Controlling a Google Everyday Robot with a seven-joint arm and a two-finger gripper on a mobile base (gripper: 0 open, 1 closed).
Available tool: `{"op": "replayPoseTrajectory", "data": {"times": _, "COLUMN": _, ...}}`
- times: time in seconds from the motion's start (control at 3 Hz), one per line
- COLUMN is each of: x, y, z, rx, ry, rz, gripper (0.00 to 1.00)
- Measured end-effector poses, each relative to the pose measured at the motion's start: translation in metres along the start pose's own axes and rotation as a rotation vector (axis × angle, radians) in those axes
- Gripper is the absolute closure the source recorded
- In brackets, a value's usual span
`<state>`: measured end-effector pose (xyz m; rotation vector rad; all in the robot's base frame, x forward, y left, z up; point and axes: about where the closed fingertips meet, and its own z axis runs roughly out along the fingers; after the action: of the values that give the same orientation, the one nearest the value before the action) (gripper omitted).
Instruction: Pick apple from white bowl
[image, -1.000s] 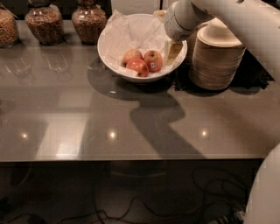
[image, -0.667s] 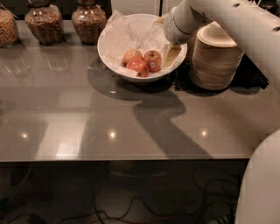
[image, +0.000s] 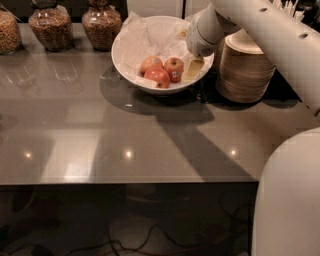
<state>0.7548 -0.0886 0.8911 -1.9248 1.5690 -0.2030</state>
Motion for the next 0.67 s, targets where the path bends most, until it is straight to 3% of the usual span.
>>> {"op": "replayPoseTrajectory", "data": {"times": 0.67, "x": 0.0034, "y": 0.0119, "z": 0.0149, "rx": -0.084, "ry": -0.024, "rz": 0.083, "gripper": 0.21}}
